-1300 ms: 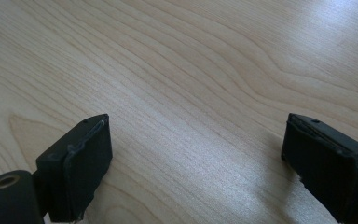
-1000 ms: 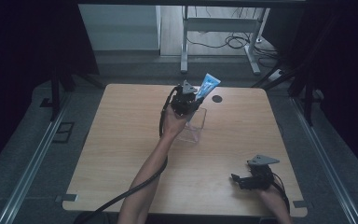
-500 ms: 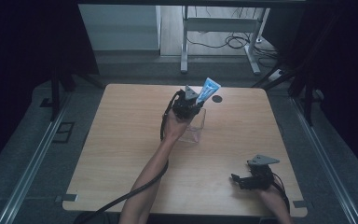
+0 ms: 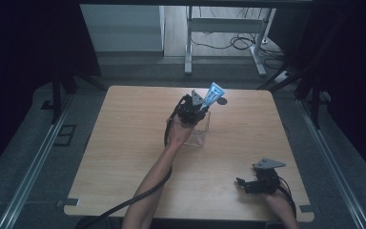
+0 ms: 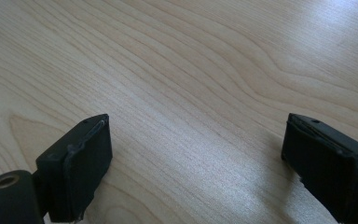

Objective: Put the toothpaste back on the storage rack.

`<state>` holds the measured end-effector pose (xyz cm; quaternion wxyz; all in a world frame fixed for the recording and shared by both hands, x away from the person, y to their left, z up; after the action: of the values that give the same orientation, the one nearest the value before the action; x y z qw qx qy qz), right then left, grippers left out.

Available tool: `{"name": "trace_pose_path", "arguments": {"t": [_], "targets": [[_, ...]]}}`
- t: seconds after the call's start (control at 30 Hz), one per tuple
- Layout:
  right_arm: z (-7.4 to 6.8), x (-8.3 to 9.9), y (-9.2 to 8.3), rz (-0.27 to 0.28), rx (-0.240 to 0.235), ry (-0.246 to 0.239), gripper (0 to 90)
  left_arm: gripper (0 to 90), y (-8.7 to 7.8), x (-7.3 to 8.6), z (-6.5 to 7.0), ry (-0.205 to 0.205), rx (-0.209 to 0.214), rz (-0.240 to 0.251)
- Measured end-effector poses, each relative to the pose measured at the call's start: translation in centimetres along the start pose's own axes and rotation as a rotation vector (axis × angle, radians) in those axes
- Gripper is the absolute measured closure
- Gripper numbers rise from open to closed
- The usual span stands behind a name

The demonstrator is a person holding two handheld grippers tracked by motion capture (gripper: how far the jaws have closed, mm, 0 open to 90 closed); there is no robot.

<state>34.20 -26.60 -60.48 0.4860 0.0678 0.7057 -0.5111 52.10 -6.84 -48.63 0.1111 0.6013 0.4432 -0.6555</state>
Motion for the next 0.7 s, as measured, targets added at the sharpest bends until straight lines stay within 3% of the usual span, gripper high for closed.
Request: {"name": "trace_pose_path", "arguments": {"t": [0.2,0.57,0.7], "targets": [[0.0,0.0,0.0,0.000,0.000,0.000,8.5,71.6,0.0,0.3,0.1,-0.002,-0.003,-0.024],[0.0,0.0,0.0,0.000,0.000,-0.001,8.5,69.4,-0.1,1.1,0.7,0.039,0.002,-0.101],[0.0,0.0,0.0,0.000,0.001,-0.001,8.5,67.8,-0.2,1.6,0.7,0.029,0.000,-0.123]]}}
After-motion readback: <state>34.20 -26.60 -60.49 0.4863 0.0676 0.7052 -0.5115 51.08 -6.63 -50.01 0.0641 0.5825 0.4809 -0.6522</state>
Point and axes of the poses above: each handheld gripper's, and its own axes: y roughly forward along the jaws, x roughly out of its underside, z roughly to its right, the point moved 9 cm from there along y, roughly forward along the jaws, and after that the axes turned 3 degrees about z, right-handed, at the moved point
